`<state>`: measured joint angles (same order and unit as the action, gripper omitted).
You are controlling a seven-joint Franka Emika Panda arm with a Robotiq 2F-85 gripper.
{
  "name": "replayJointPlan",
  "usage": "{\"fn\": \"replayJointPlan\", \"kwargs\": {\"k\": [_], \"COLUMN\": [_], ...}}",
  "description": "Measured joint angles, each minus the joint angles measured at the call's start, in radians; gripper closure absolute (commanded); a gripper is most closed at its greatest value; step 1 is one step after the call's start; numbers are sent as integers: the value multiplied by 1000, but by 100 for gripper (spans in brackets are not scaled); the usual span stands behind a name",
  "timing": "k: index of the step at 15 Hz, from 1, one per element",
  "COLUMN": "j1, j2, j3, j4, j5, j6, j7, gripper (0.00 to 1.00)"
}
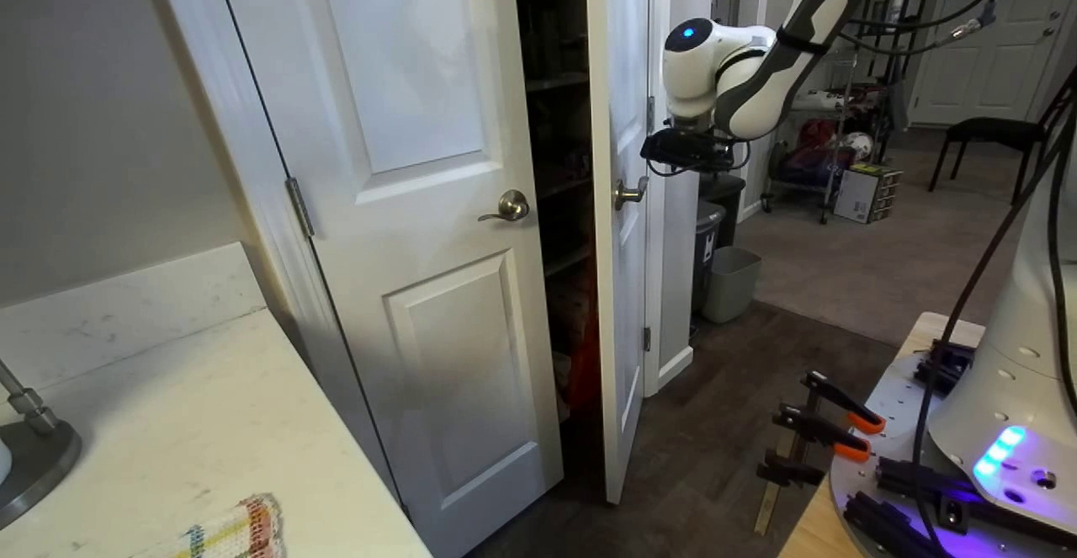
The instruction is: Open the door
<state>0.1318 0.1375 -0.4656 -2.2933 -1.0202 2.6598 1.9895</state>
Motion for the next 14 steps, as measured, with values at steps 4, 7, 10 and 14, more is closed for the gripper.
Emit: {"fn": "replayJointPlan", "kwargs": {"k": [4,7,10,14], "j1": [-77,-94,-89,-66], "j2": [-48,-67,-67,-67], "j3": [172,263,352,444], "j4": [-89,-148,-173,-156], "j5": [96,232,402,558], "j6": [-99,-109,-107,-105], "j7": [-90,-224,-384,-532], "gripper": [0,0,0,0]}}
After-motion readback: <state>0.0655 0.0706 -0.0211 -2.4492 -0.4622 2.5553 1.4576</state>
